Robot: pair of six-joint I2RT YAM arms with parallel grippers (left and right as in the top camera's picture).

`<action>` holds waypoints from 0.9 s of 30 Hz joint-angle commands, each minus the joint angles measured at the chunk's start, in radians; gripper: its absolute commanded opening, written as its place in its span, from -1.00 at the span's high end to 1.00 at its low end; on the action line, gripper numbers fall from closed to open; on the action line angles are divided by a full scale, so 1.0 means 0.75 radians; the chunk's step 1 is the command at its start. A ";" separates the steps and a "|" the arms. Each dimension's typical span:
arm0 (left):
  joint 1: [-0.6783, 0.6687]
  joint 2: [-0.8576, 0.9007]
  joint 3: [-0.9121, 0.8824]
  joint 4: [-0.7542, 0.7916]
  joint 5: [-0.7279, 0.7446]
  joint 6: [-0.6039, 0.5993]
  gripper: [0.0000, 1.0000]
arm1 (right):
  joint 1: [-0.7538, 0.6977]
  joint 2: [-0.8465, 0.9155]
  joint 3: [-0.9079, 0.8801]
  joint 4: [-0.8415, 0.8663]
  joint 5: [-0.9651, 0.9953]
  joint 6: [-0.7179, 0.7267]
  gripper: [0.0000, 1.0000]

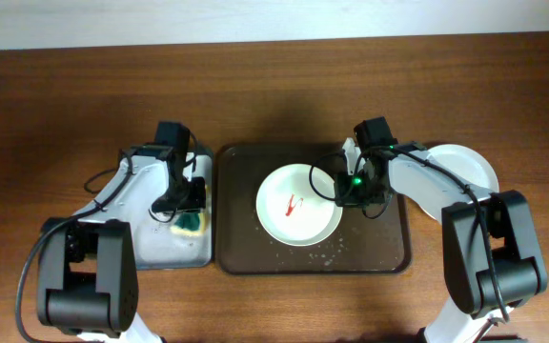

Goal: Clean dirty plates on tray and stack at the side

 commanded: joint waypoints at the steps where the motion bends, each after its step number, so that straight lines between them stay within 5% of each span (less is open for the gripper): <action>1: 0.004 0.010 -0.024 0.019 0.024 0.007 0.97 | 0.007 -0.001 -0.018 -0.008 0.017 0.015 0.92; 15: 0.004 -0.345 0.137 0.103 -0.302 0.081 1.00 | 0.007 -0.001 -0.018 0.006 0.018 0.015 0.92; 21: -0.154 -0.395 0.137 0.076 -0.929 -0.319 1.00 | 0.007 -0.001 -0.018 0.006 0.018 0.015 0.92; 27: -0.181 -0.395 0.137 0.007 -0.933 -0.384 1.00 | 0.007 -0.001 -0.018 0.005 0.018 0.015 0.92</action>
